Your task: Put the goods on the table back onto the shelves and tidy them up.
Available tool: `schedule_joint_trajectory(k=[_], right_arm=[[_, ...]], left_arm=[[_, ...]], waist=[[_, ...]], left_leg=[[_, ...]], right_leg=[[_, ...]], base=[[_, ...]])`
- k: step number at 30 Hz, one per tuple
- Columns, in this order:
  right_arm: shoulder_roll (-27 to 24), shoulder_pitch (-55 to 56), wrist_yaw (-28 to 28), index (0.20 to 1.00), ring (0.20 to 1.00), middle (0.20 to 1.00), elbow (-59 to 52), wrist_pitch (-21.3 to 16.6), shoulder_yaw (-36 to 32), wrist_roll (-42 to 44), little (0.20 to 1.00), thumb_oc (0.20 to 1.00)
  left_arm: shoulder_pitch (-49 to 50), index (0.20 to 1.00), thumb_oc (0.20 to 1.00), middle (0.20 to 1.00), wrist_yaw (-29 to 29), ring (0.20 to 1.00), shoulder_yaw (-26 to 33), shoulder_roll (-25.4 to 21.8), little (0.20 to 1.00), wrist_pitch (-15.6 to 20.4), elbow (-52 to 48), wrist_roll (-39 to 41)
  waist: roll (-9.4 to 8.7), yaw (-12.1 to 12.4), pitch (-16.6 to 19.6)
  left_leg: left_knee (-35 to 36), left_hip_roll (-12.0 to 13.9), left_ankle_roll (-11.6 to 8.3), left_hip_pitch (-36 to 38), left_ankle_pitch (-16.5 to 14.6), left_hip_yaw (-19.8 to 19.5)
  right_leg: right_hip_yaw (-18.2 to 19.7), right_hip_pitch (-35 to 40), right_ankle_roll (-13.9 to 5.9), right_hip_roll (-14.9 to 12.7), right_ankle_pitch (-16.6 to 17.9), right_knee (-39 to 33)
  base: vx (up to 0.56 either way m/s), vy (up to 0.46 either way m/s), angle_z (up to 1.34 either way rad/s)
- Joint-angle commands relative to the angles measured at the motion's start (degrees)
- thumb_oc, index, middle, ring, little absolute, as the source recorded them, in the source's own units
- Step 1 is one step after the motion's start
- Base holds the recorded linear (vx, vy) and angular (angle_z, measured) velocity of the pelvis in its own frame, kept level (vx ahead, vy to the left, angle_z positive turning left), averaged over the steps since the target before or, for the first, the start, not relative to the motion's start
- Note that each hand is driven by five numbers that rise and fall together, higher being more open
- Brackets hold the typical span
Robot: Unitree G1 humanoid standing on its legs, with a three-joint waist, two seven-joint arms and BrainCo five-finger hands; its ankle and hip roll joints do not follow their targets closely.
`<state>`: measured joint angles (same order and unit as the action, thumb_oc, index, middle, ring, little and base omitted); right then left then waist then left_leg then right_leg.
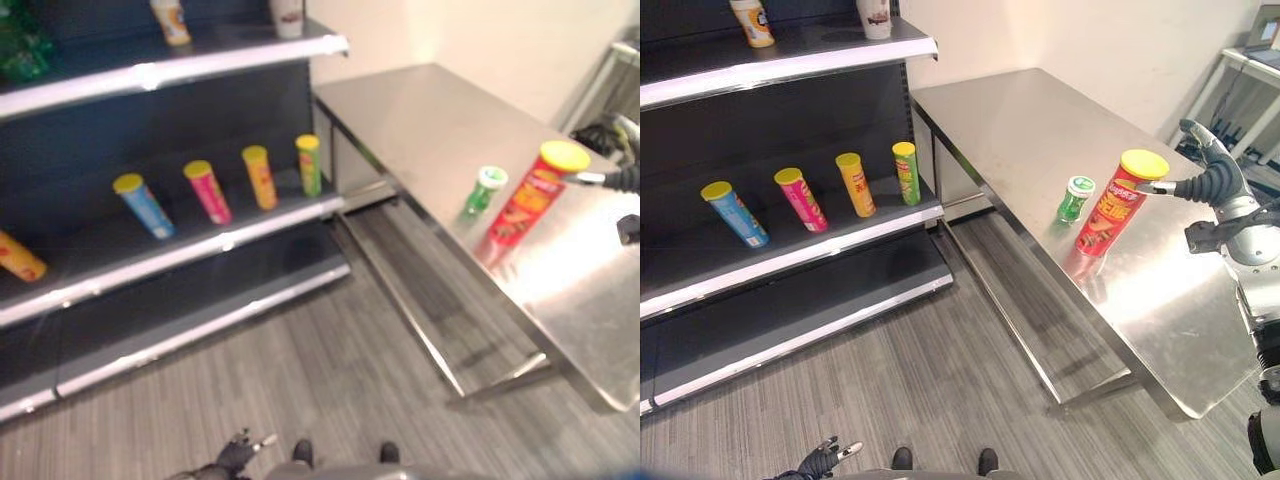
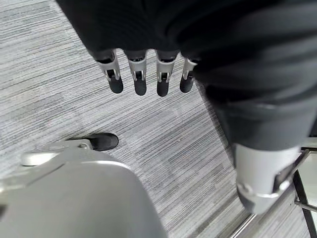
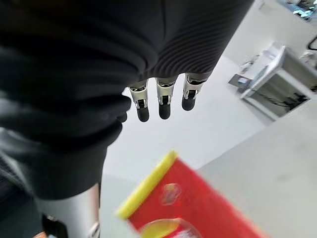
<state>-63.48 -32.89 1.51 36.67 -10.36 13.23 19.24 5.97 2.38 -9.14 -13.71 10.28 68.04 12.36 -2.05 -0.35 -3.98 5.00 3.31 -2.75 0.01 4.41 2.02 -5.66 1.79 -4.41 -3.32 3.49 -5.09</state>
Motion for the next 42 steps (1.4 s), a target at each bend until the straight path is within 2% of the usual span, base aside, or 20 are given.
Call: schedule_joint_trajectory(k=[1,14,18,22,24,25,26,27,34,37,40,42], right_arm=[[0.7,-9.9,1.1,1.000,1.000,1.000,4.6,-0.1,4.4,4.4,1.000,1.000],[3.3,-17.4,2.1,1.000,1.000,1.000,13.6,1.3,7.6,7.9,1.000,1.000],[3.8,-20.8,3.2,1.000,1.000,1.000,19.6,2.5,11.6,4.4,1.000,1.000],[4.2,-21.4,3.2,1.000,1.000,1.000,20.4,2.6,12.0,4.1,1.000,1.000],[5.6,-23.3,4.5,1.000,1.000,1.000,24.9,3.9,14.4,0.5,1.000,1.000],[5.8,-24.0,4.6,0.928,0.928,0.928,25.9,4.1,15.0,-0.4,0.928,0.928],[6.0,-24.4,4.8,0.520,0.520,0.520,27.4,4.6,15.6,-1.4,0.520,0.520],[6.2,-24.9,5.0,0.200,0.200,0.200,28.3,4.7,15.9,-2.1,0.200,0.200],[6.0,-25.6,5.6,0.200,0.200,0.200,27.4,5.3,17.1,-3.3,0.200,0.200],[4.8,-24.5,5.5,0.200,0.200,0.200,23.4,5.0,16.7,-2.5,0.200,0.200],[2.9,-22.6,3.8,0.200,0.200,0.200,16.0,3.6,14.4,0.3,0.200,0.200],[1.1,-19.5,2.5,0.200,0.200,0.200,6.9,2.0,11.7,2.1,0.200,0.200]], left_arm=[[-2.0,1.000,1.000,1.000,0.2,1.000,-2.2,-2.8,1.000,1.3,1.5,0.9],[-2.3,1.000,1.000,1.000,0.5,1.000,-3.8,-3.7,1.000,1.2,0.5,2.7],[-2.7,1.000,1.000,1.000,0.5,1.000,-4.4,-3.6,1.000,1.2,1.2,2.5],[-2.7,1.000,1.000,1.000,0.4,1.000,-4.6,-3.6,1.000,1.2,1.2,2.7],[-3.2,1.000,1.000,1.000,0.6,1.000,-4.9,-3.6,1.000,1.2,1.2,2.6],[-3.3,1.000,1.000,1.000,0.6,1.000,-5.0,-3.5,1.000,1.2,1.3,2.5],[-3.5,1.000,1.000,1.000,0.6,1.000,-4.9,-3.5,1.000,1.2,1.6,2.4],[-3.6,1.000,1.000,1.000,0.6,1.000,-4.9,-3.5,1.000,1.1,1.7,2.4],[-3.6,1.000,1.000,1.000,0.6,1.000,-4.6,-3.1,1.000,0.9,2.5,2.1],[-3.5,1.000,1.000,1.000,0.6,1.000,-3.9,-2.9,1.000,0.9,2.6,2.3],[-3.5,1.000,1.000,1.000,0.1,1.000,-3.1,-2.5,1.000,0.9,2.6,2.7],[-3.4,1.000,1.000,1.000,-0.2,1.000,-2.3,-2.1,1.000,1.0,2.2,2.5]], waist=[[-4.43,2.1,0.3],[-4.26,3.1,-0.1],[-4.43,3.4,-0.1],[-4.45,3.5,-0.1],[-4.74,3.7,0.0],[-4.73,3.7,0.0],[-4.83,3.6,0.0],[-4.87,3.6,0.0],[-5.13,3.1,0.0],[-5.19,2.6,0.1],[-5.20,1.9,0.1],[-5.05,1.3,0.2]], left_leg=[[0.0,1.1,-3.17,1.7,-1.9,-0.7],[0.0,1.4,-4.06,0.6,-0.9,-3.1],[0.0,1.4,-4.37,0.5,-0.5,-3.8],[0.0,1.4,-4.36,0.6,-0.5,-4.0],[0.0,1.5,-4.47,0.6,-0.4,-4.5],[0.0,1.5,-4.48,0.5,-0.5,-4.6],[0.0,1.5,-4.50,0.5,-0.5,-4.6],[0.0,1.6,-4.52,0.6,-0.5,-4.6],[0.0,1.7,-4.47,1.0,-0.7,-4.1],[0.0,1.8,-4.45,1.2,-0.9,-3.4],[0.0,2.0,-4.39,1.7,-1.1,-2.7],[0.0,2.0,-4.38,1.8,-1.3,-2.4]], right_leg=[[1.1,0.2,-3.27,-2.8,2.5,0.1],[-1.4,0.6,-2.77,-2.1,1.7,0.1],[-2.3,1.1,-2.64,-2.0,1.4,0.1],[-2.5,1.2,-2.60,-1.9,1.4,0.1],[-2.7,1.5,-2.49,-1.8,1.2,0.1],[-2.8,1.5,-2.45,-1.8,1.2,0.1],[-2.8,1.5,-2.42,-1.8,1.1,0.1],[-2.8,1.6,-2.40,-1.8,1.1,0.1],[-2.3,1.6,-2.33,-1.5,1.1,0.1],[-1.9,1.6,-2.36,-1.5,1.2,0.1],[-1.3,1.6,-2.46,-1.6,1.5,0.1],[-1.0,1.5,-2.52,-1.6,1.5,0.1]], base=[[0.01,-0.035,0.13],[0.01,-0.037,0.13],[0.01,-0.021,0.18],[0.01,-0.007,0.05],[0.02,-0.024,0.10],[0.00,-0.010,0.07],[0.00,-0.004,0.05],[0.00,0.000,0.04],[0.00,0.000,0.00],[-0.01,0.007,-0.01],[-0.01,0.008,-0.03],[-0.02,0.007,-0.07]])
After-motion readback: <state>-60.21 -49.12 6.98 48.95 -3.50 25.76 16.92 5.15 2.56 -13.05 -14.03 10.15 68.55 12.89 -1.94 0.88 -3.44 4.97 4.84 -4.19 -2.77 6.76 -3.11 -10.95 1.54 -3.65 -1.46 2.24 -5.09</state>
